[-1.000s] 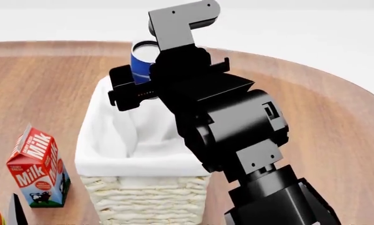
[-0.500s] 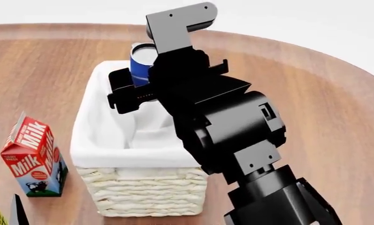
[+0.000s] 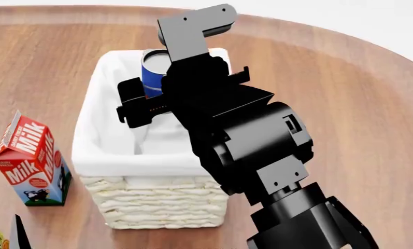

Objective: Pick up the alphabet soup, and put it in the basket.

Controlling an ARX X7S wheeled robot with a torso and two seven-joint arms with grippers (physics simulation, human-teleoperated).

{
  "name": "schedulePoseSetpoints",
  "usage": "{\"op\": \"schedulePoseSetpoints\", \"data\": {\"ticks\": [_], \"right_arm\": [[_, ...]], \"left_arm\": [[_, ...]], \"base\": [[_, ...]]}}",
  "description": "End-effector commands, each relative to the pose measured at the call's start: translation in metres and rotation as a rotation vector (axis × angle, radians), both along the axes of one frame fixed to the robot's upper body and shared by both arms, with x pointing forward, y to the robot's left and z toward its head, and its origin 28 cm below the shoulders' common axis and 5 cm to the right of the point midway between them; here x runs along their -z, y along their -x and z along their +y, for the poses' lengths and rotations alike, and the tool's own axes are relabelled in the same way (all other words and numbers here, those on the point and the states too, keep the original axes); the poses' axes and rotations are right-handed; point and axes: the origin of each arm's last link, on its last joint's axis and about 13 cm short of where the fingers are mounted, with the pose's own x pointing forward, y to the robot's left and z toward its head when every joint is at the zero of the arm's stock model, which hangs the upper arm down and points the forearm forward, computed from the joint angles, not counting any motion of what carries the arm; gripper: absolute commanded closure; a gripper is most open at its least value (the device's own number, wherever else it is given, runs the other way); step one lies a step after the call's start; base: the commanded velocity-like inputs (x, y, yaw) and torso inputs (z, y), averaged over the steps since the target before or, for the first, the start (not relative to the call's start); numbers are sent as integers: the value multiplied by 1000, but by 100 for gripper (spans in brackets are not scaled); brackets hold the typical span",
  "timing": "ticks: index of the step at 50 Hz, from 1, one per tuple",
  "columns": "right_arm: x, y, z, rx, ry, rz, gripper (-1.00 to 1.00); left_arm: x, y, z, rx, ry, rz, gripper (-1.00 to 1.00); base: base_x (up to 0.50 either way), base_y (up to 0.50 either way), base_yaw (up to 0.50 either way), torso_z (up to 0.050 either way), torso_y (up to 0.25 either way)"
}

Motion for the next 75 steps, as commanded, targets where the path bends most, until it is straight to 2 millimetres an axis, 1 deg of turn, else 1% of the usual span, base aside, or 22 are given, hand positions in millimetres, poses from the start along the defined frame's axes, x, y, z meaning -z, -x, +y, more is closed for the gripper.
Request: {"op": "schedulePoseSetpoints", "data": {"ticks": [1, 8, 14, 42, 44, 45, 46, 47, 60, 66, 73, 75], "right_arm": [[-5, -1, 0, -5, 5, -27, 100], [-3, -1, 0, -6, 9, -25, 100], [-7, 0, 1, -6, 10, -33, 100], [-5, 1, 3, -13, 21, -39, 100], [-5, 1, 3, -10, 25, -44, 100], [-6, 2, 3, -3, 51, -75, 100], [-6, 2, 3, 8, 49, -71, -100], [-7, 2, 3, -1, 30, -65, -100], [-9, 3, 2, 7, 31, -78, -100], [-13, 7, -1, 7, 32, -93, -100], [-32, 19, -9, 13, 31, -140, -100], [-42, 27, -15, 19, 37, -178, -100]], "left_arm": [[0, 0, 0, -1, 1, 0, -100], [0, 0, 0, -2, 0, 0, -100], [0, 0, 0, -2, 0, 0, -100], [0, 0, 0, -1, 5, -2, -100], [1, -1, 0, 1, 4, 0, -100], [1, -1, 0, 9, 9, 4, -100], [1, -1, 0, 8, 11, 4, -100], [0, -1, 1, 10, 19, 5, -100], [0, -1, 1, 12, 24, 2, -100], [0, -1, 1, 12, 26, 3, -100], [0, -1, 1, 12, 25, 3, -100], [0, -1, 1, 12, 26, 3, -100]], "base": [[0, 0, 0, 0, -68], [0, 0, 0, 0, -69], [-2, 0, 0, 0, -70], [0, 0, 0, 0, -70], [0, 0, 0, 0, -62], [0, 0, 0, 0, 0], [0, 0, 0, 0, 0], [0, 0, 0, 0, 0], [0, 0, 0, 0, 0], [0, 0, 0, 0, 0], [0, 0, 0, 0, 0], [0, 0, 0, 0, 0]]}}
